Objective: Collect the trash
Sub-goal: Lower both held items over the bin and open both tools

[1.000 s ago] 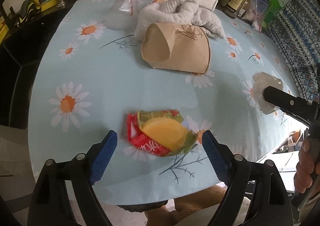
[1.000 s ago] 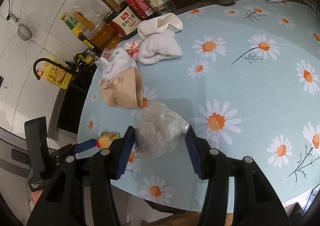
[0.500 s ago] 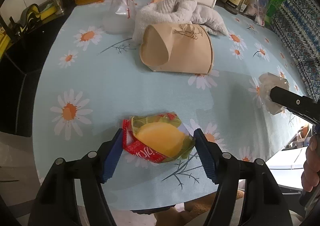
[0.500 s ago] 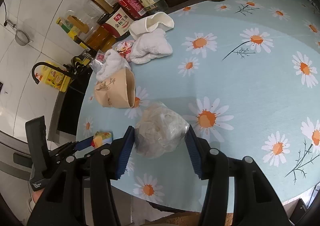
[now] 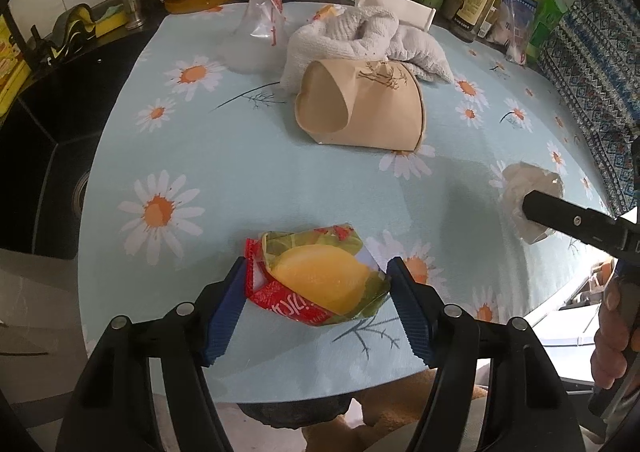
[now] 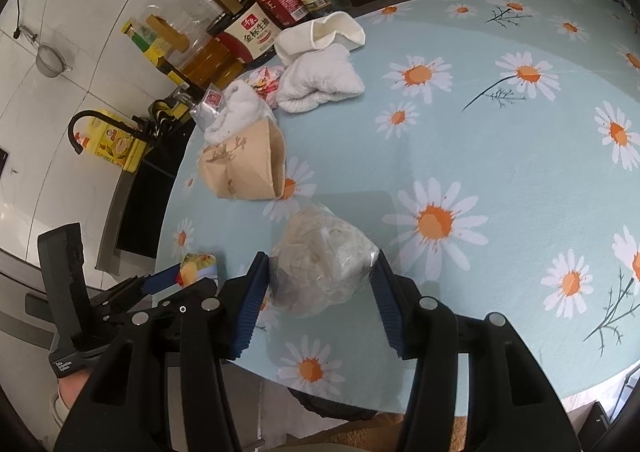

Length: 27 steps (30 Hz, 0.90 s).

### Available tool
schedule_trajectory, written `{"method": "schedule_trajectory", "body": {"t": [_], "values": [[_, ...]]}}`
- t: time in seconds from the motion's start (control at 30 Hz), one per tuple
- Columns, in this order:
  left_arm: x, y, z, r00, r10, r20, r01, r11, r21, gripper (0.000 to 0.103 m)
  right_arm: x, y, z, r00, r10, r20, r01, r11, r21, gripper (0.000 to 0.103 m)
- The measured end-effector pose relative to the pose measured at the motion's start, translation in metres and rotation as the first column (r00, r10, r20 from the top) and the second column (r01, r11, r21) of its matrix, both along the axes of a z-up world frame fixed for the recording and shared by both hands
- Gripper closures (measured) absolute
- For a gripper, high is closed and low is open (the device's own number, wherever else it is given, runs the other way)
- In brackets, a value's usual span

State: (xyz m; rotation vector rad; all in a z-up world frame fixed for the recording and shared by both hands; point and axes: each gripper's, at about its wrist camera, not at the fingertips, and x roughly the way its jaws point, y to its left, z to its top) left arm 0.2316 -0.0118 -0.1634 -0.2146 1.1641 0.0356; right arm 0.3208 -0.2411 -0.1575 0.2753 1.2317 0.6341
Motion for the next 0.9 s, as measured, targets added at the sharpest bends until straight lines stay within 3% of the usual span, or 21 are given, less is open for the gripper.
{"method": "schedule_trajectory", "body": {"t": [0.9], "values": [[-0.093, 0.020, 0.008, 0.998, 0.051, 0.048, -0.048, 0.997, -0.062, 0.036, -0.092, 0.046, 0.006, 0.994, 0.110, -0.013, -0.111, 0.994, -0.024, 0.051]]}}
